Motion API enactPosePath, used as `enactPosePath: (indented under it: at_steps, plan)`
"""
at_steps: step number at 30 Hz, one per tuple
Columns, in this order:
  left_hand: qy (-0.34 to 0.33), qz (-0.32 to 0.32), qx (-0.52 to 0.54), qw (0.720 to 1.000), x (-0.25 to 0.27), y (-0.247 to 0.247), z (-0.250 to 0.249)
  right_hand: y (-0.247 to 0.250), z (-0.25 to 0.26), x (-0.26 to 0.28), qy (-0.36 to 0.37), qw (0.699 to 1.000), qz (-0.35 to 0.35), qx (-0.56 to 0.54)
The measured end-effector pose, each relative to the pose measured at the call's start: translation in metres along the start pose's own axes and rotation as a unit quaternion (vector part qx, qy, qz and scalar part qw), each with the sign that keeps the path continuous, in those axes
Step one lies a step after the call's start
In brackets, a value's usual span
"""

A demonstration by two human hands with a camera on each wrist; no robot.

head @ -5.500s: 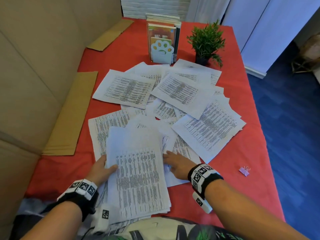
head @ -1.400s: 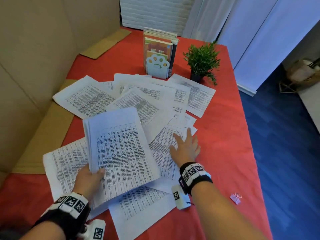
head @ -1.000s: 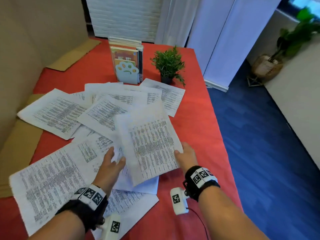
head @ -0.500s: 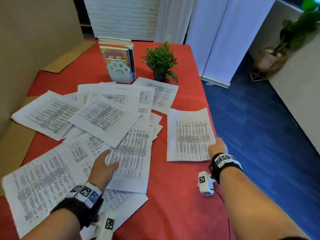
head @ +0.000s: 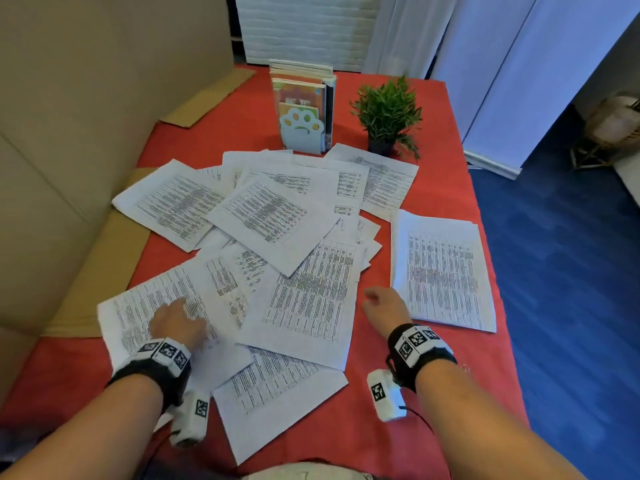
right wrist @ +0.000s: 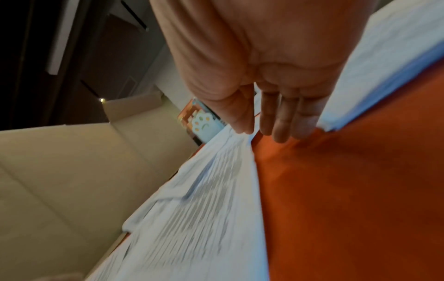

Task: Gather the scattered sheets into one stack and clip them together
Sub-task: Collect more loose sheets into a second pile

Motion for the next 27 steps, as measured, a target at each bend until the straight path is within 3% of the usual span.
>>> enactPosePath:
  at_steps: [6, 11, 14, 18, 22, 27]
  plan:
    - [0.095, 0.017, -0.053, 0.994, -0.031, 0.030, 0.064, -0.054, 0.038, 0.012, 0.058, 0.996, 0.027, 0.061]
    - [0.152, 0.029, 0.011, 0.988, -0.037, 0.041, 0.106, -0.092, 0.103, 0.020, 0.160, 0.968, 0.048, 0.185]
    - [0.114, 0.007, 0.068, 0.991, -0.032, 0.043, 0.101, -0.112, 0.134, 0.013, 0.196, 0.942, 0.061, 0.264]
    - [-0.013, -0.097, 0.180, 0.979, -0.018, 0.061, 0.073, -0.122, 0.145, -0.009, 0.149, 0.929, 0.081, 0.329]
    - [-0.107, -0.046, 0.181, 0.977, -0.024, 0.054, 0.049, -0.113, 0.147, -0.009, 0.157, 0.933, 0.051, 0.319]
    - [-0.126, 0.026, 0.195, 0.972, -0.033, 0.033, 0.024, -0.111, 0.128, 0.009, 0.156, 0.937, 0.055, 0.306]
Point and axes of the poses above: each hand's wrist, its own x-axis away from the middle knuckle, its own y-axis out of the back of the hand, z = x × y, the point moved 10 cm from there along -x, towards the middle knuckle, and after that the axes turned 1 degree about -y, right-handed, at the moved point
